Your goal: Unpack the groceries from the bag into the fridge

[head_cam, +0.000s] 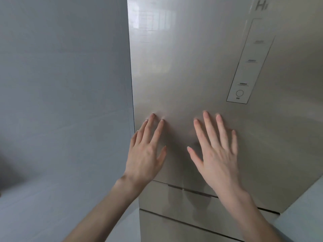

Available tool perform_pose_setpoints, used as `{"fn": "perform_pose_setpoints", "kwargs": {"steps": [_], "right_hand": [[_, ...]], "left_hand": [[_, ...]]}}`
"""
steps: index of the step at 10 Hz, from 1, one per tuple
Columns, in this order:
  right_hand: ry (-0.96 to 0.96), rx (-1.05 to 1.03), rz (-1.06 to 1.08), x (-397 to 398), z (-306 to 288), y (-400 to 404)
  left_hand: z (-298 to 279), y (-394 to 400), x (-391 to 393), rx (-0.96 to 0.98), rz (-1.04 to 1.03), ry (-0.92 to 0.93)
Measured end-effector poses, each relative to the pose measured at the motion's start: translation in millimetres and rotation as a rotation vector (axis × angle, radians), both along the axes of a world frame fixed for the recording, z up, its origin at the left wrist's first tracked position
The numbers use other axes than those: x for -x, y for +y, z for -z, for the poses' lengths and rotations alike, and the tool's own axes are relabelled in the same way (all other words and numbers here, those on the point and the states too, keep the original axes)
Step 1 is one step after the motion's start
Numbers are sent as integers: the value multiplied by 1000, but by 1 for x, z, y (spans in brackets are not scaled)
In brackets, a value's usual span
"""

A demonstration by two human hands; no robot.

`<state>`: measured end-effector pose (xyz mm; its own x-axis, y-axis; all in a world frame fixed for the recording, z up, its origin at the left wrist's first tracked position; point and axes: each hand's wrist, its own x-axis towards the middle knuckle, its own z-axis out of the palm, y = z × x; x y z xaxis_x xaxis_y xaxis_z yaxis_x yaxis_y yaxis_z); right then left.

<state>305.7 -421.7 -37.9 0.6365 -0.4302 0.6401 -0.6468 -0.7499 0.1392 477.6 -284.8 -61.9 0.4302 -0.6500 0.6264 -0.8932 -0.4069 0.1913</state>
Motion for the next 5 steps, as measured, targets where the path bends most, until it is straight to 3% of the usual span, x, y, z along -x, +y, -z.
{"fn": "perform_pose_setpoints", "kwargs": {"steps": [2,5], "right_hand": [[16,-26,-132,8,-8,-6],[-89,-112,-462,32,-28,2]], "left_hand": [[-26,21,20,58,-67,60],[-47,73,85,73,-257,-47]]}}
